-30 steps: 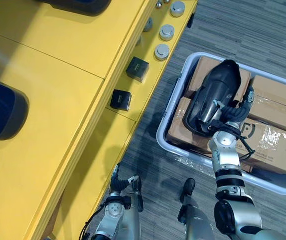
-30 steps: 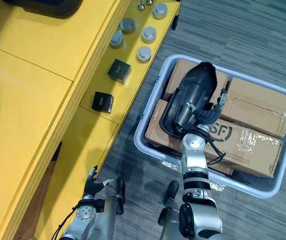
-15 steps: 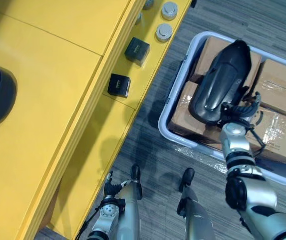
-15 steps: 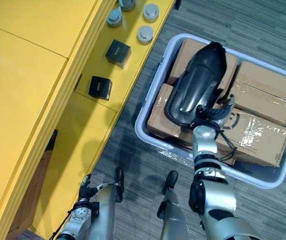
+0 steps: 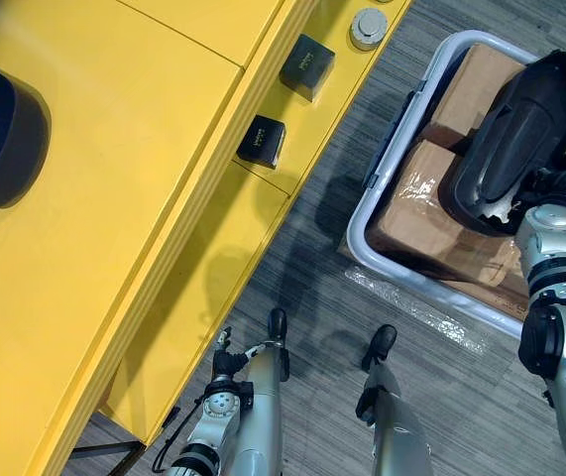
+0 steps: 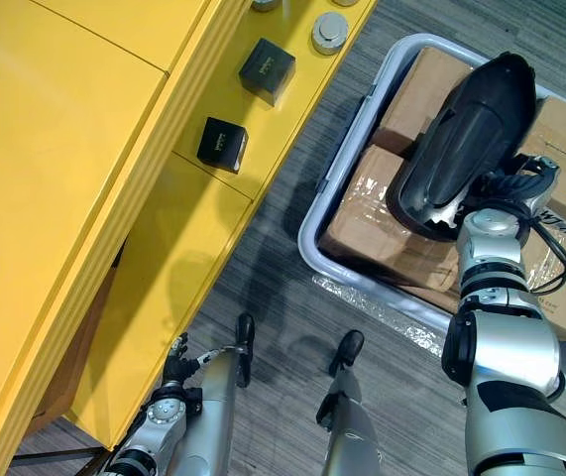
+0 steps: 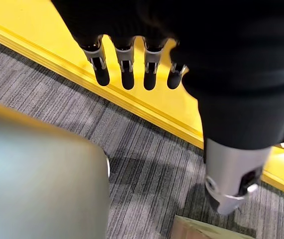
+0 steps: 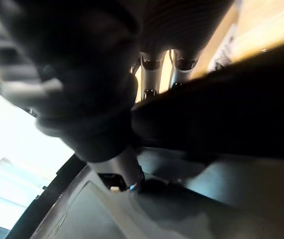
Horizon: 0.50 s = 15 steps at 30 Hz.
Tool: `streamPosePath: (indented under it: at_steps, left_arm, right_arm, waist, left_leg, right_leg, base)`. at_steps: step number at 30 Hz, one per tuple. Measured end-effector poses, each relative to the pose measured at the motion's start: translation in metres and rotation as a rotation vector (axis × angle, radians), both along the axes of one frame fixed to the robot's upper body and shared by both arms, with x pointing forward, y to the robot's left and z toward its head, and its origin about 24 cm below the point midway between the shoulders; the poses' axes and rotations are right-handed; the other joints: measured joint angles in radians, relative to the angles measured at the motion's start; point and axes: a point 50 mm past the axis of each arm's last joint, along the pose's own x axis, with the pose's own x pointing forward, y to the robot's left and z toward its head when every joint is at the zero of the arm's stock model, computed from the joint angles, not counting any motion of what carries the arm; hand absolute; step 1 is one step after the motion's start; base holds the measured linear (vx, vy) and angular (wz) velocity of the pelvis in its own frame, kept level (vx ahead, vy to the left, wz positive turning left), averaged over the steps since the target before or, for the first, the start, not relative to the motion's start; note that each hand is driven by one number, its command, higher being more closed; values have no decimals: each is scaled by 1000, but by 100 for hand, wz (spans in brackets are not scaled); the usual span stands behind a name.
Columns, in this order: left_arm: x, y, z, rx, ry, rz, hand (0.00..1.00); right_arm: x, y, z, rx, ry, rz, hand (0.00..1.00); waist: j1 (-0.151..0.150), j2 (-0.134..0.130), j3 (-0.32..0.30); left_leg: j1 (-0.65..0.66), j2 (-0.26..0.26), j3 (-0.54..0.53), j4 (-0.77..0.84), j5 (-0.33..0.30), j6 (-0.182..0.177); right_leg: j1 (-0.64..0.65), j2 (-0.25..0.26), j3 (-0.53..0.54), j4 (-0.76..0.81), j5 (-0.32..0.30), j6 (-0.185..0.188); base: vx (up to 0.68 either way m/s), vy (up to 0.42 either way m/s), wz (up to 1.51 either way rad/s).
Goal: Walk over and take plastic housings, then place them on the shelf
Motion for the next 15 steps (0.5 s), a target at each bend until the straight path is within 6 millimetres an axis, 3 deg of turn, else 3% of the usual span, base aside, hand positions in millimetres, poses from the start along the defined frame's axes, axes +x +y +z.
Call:
streamPosePath:
  at_steps: [3,9,11,15]
  left_arm:
    - [0,-1,-1,-1,7,0,0]
    - [-4,-5,-3,-21,26,6,0]
    - [-5,-10,8,-76,-40,24,0]
    - [-6,-13,61,-190,-308,58,0]
  right_arm:
    - [5,6,1,4,13,46,100]
    - [18,35,-21,48,97,146,100]
    - [20,44,-24,9,105,171,100]
    - [11,70,-23,-181,6,238,100]
  waist:
    - [3,2,1]
    - [2,3,1]
    - [-2,3,1]
    - [-42,1,2]
  left_leg:
    - [12,2,2,-3,1,1]
    - [111,2,19,-36,1,1]
    - [142,1,27,-50,4,-1]
    - [241,-12,29,-116,31,-5]
  right_leg:
    - [9,2,4,-2,1,-1]
    - [85,0,18,-10,0,-1]
    - [107,-2,19,-11,0,-1]
    - [179,-12,17,-11,-5,1]
  base:
    - [20,2,-3]
    - [45,16,-3]
    - [34,18,-3]
    - [30,5,11]
